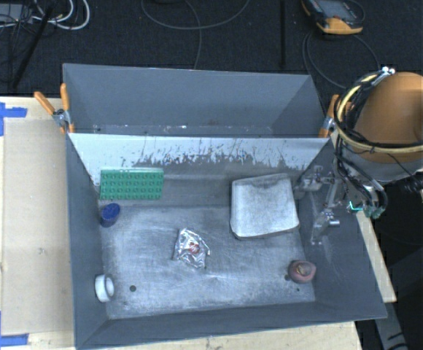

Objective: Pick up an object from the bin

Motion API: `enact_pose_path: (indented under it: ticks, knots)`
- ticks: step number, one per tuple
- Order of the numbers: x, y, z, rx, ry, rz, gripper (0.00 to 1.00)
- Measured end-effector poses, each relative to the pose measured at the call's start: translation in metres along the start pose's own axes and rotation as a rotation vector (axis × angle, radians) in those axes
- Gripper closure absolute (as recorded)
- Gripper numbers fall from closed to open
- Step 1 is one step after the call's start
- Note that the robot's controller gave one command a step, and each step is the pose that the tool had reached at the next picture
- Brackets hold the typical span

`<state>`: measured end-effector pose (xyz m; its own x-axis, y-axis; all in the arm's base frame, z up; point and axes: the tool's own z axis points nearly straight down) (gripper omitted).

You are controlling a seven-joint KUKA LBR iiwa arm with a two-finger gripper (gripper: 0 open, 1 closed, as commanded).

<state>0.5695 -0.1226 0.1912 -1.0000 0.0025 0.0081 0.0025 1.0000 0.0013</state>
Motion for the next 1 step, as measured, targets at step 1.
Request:
enact_pose_path:
  ticks: [1]
  knots:
    - [0.0659,-0.0200,0.0750,0.000,-0.001,-0.219,0.00]
